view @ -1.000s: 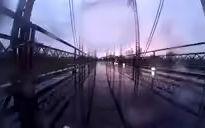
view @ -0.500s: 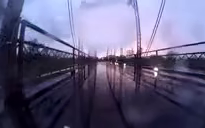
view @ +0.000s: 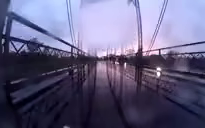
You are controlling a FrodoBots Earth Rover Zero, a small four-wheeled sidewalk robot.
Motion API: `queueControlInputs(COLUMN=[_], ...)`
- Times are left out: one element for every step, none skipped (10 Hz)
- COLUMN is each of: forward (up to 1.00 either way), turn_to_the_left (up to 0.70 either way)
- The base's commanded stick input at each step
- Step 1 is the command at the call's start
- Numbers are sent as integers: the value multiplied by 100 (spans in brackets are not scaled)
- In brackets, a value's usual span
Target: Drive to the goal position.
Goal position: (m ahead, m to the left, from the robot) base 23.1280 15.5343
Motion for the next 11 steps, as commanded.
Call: queueControlInputs(forward=[70, 70, 70, 70, 70, 70, 70, 70, 70, 70, 70], turn_to_the_left=[0, 0, 0, 0, 4, 20, 33, 0, 0, 0, 0])
